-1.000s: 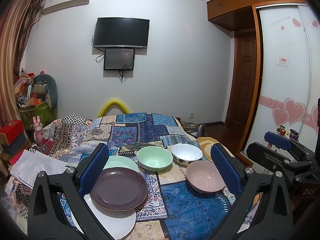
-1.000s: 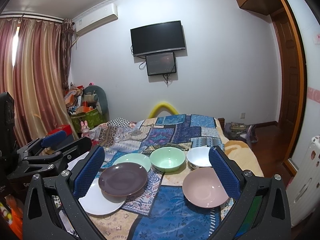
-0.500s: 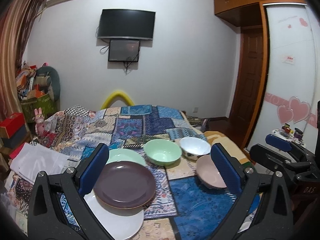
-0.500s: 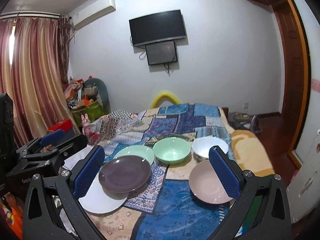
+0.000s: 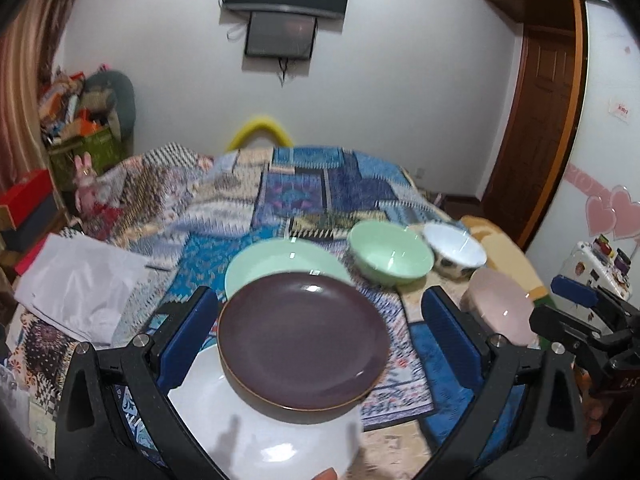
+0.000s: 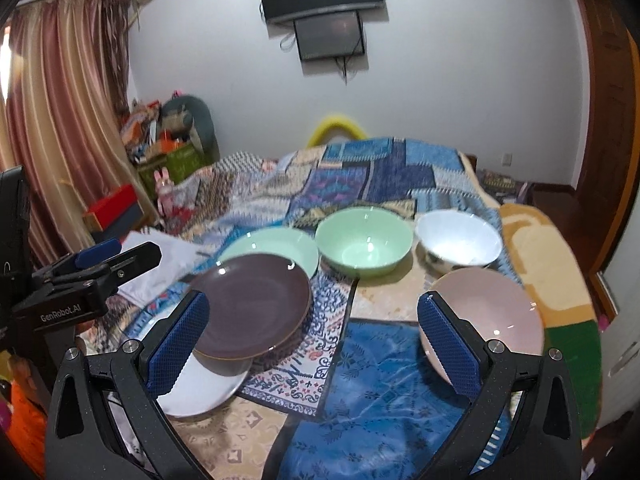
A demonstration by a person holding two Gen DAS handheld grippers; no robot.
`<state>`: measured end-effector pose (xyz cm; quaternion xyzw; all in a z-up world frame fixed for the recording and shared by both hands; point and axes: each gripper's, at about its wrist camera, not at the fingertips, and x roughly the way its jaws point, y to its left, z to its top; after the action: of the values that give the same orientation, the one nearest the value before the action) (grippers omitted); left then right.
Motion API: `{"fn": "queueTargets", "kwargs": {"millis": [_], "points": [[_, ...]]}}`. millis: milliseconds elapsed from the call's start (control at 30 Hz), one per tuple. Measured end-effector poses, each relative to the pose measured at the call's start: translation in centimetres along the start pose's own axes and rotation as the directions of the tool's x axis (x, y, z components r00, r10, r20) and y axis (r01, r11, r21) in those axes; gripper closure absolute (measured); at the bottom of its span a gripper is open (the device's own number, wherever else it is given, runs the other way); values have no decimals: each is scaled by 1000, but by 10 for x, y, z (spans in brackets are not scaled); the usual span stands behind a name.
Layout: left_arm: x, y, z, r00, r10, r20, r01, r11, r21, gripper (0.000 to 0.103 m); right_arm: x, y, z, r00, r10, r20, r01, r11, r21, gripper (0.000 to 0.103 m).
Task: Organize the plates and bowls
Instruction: 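Grasp the dark purple plate rim with both grippers and lift it off the white plate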
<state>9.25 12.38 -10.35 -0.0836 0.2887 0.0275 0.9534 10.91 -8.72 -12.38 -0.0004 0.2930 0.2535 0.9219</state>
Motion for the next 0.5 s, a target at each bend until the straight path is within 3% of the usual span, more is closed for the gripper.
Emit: {"fn": "queueTargets", "kwargs": {"millis": [133, 233, 300, 500], "points": [[30, 23, -8, 998, 22, -64, -20, 999, 31, 2, 29, 7, -3, 998, -18, -60, 16, 999, -34, 0], [52, 36, -13, 991, 61, -119, -53, 996, 72, 18, 45, 10, -3, 996, -14, -93, 10, 999, -45, 4], [67, 46, -16, 987, 49, -155, -39, 997, 63, 19, 64, 9, -3, 990, -1, -140, -5, 999, -44, 11], [101, 81, -25, 970, 18, -243, -18, 1000, 2, 38, 96, 7, -8, 977, 22, -212, -25, 1000, -13, 29]]}}
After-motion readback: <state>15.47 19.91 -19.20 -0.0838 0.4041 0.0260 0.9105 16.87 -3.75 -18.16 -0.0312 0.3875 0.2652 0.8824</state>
